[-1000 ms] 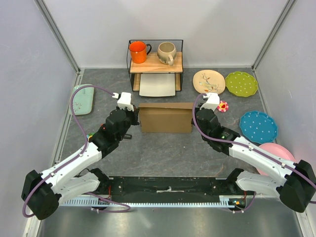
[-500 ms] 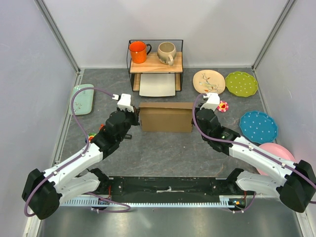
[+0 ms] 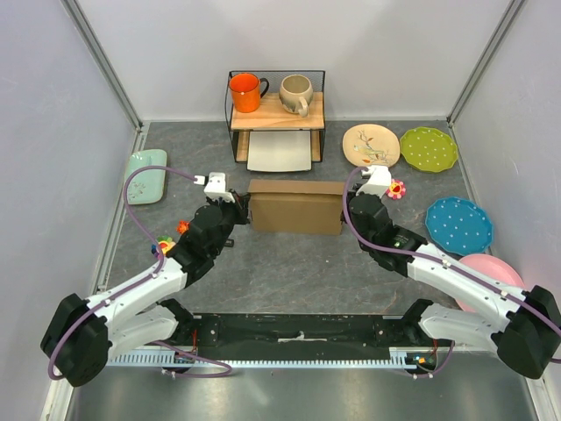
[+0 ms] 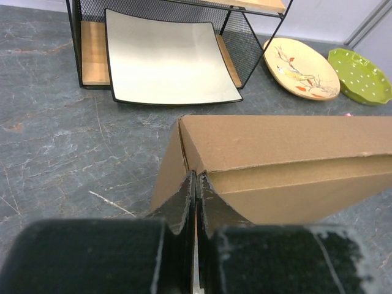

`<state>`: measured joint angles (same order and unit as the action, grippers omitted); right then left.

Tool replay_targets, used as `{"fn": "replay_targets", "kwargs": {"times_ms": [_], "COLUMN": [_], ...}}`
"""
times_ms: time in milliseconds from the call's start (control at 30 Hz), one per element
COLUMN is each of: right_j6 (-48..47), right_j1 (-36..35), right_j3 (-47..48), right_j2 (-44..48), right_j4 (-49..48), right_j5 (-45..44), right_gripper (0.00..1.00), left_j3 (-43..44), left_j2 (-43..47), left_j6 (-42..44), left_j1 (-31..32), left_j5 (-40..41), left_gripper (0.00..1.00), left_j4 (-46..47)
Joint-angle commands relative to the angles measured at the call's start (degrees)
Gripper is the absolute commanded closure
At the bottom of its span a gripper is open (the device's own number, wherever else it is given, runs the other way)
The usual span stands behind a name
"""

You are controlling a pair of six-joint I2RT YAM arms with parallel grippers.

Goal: Fold the paper box

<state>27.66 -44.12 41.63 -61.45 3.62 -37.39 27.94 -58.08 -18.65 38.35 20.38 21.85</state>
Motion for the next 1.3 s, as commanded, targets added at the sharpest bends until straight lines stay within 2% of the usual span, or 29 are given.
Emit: {"fn": "replay_targets", "kwargs": {"times_ms": [0,67,100,133,233,333,433,500,567,600,633,733,1033,1267], "right_j6": [0.55,0.55,0.47,0.29,-0.41,-0.94,-1.47,-1.73,-2.26,-2.35,-2.7,-3.05,-3.23,-1.38], "right_j1": [0.09,0.09,0.09,0.09,0.0,0.08,0.09,0.09,0.0,0.08,0.09,0.09,0.09,0.26], "right_j3": [-2.87,-1.99,-0.86,-0.24,2.75,5.39,7.85,8.99,9.44,9.44,9.44,9.88,6.9,1.36], "right_j2": [-1.13,0.36,0.8,1.33,3.0,4.41,5.81,7.3,8.45,8.63,8.63,6.44,-0.77,-2.01], "right_j4": [9.48,10.35,10.62,11.23,12.55,13.43,14.13,14.14,13.17,11.95,11.42,10.01,8.16,7.99], "right_j5": [2.23,1.97,1.88,1.62,1.61,1.79,2.23,2.49,2.58,2.15,1.97,1.79,2.32,1.09], "right_gripper": [1.0,0.98,0.92,0.77,0.58,0.49,0.46,0.46,0.51,0.55,0.63,0.75,0.82,0.86], "left_j3": [-3.51,-2.99,-2.72,-2.37,-1.14,0.0,0.79,1.23,1.59,1.67,1.76,1.76,2.55,5.53], "left_j2": [-3.26,-2.48,-2.3,-2.04,-1.59,-1.33,-1.24,-1.24,-1.33,-1.33,-1.24,-0.81,0.69,2.45], "left_j6": [-5.07,-4.64,-3.94,-3.76,-2.79,-2.44,-2.18,-2.26,-2.44,-2.44,-2.44,-2.44,-1.83,1.16], "left_j1": [0.5,0.41,0.5,0.41,0.41,0.41,0.41,0.41,0.41,0.41,0.41,0.41,0.41,0.41], "left_j5": [0.01,0.36,0.97,1.24,1.41,1.42,1.33,1.15,0.89,0.8,0.8,0.54,-1.04,-2.27], "left_gripper": [0.98,0.98,0.98,0.98,0.98,0.98,0.98,0.98,0.98,0.98,0.98,0.94,0.78,0.76], "left_j4": [-9.45,-9.45,-9.71,-10.07,-11.38,-12.44,-13.14,-13.58,-13.76,-13.93,-14.11,-14.72,-17.54,-23.15]}}
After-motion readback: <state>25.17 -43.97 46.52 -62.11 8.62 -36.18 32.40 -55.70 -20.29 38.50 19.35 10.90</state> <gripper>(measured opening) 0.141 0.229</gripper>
